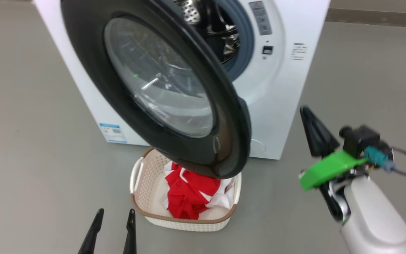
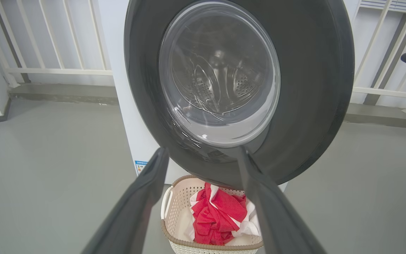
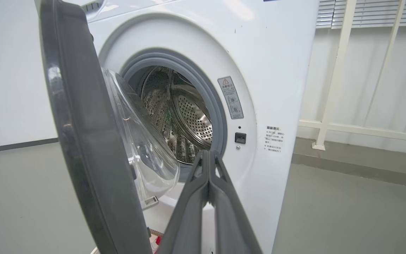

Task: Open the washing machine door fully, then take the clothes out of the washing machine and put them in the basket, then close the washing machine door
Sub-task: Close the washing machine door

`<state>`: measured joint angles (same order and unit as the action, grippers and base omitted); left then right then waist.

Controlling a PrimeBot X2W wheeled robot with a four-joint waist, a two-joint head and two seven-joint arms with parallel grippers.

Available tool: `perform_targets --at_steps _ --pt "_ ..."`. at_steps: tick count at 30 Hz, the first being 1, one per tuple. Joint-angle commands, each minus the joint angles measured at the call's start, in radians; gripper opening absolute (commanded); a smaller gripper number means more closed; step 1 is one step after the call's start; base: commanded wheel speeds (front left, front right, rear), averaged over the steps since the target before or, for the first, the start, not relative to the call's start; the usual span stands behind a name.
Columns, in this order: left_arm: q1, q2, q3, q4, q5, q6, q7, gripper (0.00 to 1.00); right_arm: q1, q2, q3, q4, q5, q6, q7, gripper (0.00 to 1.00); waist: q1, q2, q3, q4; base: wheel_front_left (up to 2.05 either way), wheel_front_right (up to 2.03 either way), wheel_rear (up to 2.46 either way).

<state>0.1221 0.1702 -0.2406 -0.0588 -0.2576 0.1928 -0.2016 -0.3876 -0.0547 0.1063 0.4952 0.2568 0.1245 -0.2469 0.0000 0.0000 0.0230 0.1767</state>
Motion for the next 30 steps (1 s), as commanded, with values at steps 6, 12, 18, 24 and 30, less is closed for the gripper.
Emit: perform_targets --at_steps 6,12,18,24,30 --pt "-0.059 -0.003 0.027 -0.005 0.002 -0.007 -0.025 1.0 -0.158 0.004 0.03 -0.071 -0.003 0.006 -0.014 0.0 0.0 0.0 0.027 0.052 0.0 0.0 0.0" --pt "-0.071 0.001 0.034 0.002 -0.001 -0.006 -0.035 1.0 -0.219 0.004 0.151 -0.262 0.025 0.006 -0.014 0.0 0.0 0.0 0.026 0.054 0.0 0.0 0.0" --pt "-0.08 0.003 0.03 0.004 0.0 -0.008 -0.039 1.0 -0.172 0.004 0.291 -0.365 0.095 0.006 0.06 0.0 0.0 0.0 0.031 0.058 0.0 0.0 0.0" --pt "-0.088 0.005 0.026 0.007 0.0 -0.008 -0.042 1.0 -0.076 0.004 0.381 -0.361 0.175 0.006 0.123 0.0 0.0 0.0 0.038 0.061 0.0 0.0 0.0" --pt "-0.095 0.007 0.023 0.01 -0.002 -0.008 -0.044 1.0 -0.028 0.004 0.411 -0.276 0.184 0.006 0.129 0.0 0.0 0.0 0.045 0.062 0.0 0.0 0.0"
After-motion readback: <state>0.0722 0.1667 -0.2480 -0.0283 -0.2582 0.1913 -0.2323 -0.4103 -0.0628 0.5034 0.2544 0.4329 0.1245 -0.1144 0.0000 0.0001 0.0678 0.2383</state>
